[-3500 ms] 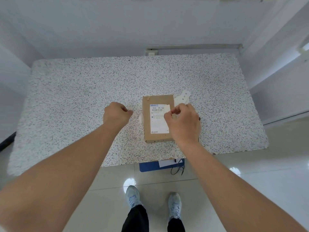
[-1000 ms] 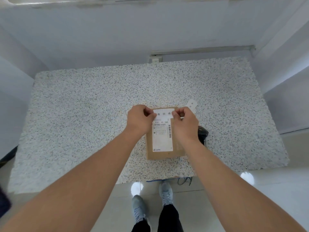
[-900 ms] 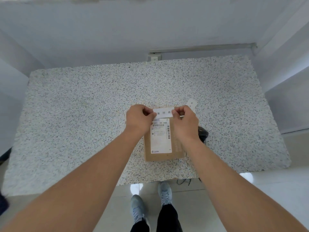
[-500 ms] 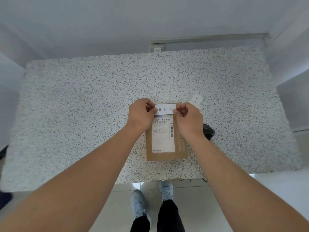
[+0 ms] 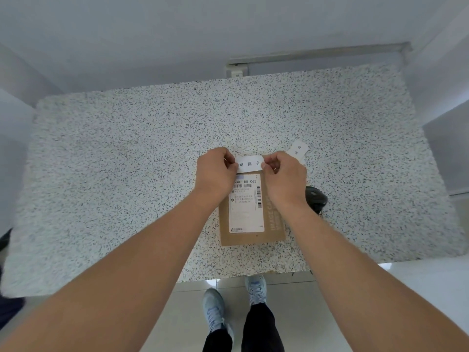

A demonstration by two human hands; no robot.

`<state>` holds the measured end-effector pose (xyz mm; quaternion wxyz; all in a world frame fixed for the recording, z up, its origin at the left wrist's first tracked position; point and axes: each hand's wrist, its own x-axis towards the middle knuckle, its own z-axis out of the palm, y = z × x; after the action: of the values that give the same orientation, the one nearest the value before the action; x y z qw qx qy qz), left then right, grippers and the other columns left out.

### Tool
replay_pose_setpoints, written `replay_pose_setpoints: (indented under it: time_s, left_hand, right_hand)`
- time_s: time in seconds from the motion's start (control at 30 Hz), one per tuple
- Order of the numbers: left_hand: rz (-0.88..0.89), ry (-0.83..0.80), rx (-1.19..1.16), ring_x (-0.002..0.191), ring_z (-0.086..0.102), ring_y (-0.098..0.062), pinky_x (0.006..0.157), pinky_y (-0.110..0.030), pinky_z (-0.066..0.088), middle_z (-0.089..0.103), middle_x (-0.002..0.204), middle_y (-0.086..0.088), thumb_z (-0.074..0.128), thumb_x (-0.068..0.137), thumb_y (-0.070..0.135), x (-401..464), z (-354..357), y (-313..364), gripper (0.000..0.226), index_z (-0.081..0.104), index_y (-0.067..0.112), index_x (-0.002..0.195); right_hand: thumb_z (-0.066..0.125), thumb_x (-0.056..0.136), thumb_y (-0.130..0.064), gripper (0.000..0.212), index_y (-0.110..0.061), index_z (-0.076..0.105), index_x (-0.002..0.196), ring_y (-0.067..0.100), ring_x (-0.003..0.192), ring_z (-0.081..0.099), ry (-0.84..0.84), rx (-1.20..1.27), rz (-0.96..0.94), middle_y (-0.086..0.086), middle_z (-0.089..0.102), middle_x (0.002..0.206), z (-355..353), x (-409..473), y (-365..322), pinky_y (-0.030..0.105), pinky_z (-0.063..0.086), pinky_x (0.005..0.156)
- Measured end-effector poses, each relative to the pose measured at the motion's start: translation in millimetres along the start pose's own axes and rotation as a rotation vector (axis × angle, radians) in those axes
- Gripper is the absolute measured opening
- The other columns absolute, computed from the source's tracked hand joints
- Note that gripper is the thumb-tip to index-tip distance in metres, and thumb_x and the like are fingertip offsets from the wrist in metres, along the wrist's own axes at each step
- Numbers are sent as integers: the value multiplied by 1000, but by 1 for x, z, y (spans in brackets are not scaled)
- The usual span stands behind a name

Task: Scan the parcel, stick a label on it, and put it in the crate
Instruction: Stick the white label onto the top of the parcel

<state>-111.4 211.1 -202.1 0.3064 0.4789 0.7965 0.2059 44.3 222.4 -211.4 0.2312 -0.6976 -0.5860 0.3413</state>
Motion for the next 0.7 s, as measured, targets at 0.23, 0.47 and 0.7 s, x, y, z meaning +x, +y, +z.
replay_pose_setpoints:
  time_s: [0.23,0.47,0.7]
  left_hand:
    - [7,10,22,66,54,1,53,-9,35,59,76,12,68,95,14,1,2,0,4,69,17,93]
    - [-4,27,40,69,57,-2,56,-15,43,66,83,5,65,95,12,-2,5,3,9,67,19,89]
    - [-11,42,51,74,63,-9,62,-23,54,68,85,3,65,95,13,-3,6,6,8,67,18,89]
  right_hand:
    - [69,97,-16,15,-21,79,106,9,87,68,26,-12,-27,-9,77,96,4,-3,1,22,50,78]
    - [66,94,-12,26,-30,82,104,12,90,70,46,-5,-64,-13,79,93,3,-7,1,38,57,88]
    - [67,95,-17,22,-31,81,104,14,92,70,41,-4,-37,-11,77,93,5,-5,2,42,58,85]
